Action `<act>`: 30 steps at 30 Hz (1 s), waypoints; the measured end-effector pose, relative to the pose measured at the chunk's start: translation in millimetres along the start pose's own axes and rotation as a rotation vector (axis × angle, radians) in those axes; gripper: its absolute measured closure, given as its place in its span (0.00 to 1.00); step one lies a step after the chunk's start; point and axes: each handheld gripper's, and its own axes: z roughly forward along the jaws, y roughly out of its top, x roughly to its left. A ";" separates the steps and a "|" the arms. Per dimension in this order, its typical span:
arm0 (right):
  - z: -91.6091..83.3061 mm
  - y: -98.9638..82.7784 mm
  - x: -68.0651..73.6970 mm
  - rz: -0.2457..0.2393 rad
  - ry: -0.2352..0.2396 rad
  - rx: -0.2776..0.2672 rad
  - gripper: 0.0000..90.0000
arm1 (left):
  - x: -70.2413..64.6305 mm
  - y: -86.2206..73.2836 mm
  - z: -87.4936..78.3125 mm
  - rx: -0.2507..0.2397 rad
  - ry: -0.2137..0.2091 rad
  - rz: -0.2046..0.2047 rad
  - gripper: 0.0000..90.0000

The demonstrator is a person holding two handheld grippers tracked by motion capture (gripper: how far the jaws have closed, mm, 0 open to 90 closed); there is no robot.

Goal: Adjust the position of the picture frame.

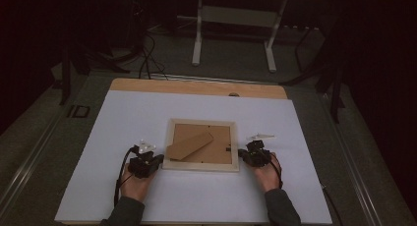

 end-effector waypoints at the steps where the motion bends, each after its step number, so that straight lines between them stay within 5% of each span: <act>1: 0.3 0.2 0.1 0.001 -0.001 -0.001 1.00 | -0.2 -0.1 -0.1 0.000 0.000 -0.001 1.00; 14: 1.6 -0.5 -3.7 -0.004 0.019 -0.025 1.00 | 4.4 1.6 0.7 0.012 -0.025 0.011 1.00; 30: -13.4 0.4 -18.9 0.016 -0.005 -0.079 0.93 | 5.7 6.1 -6.9 -0.040 -0.039 0.009 0.90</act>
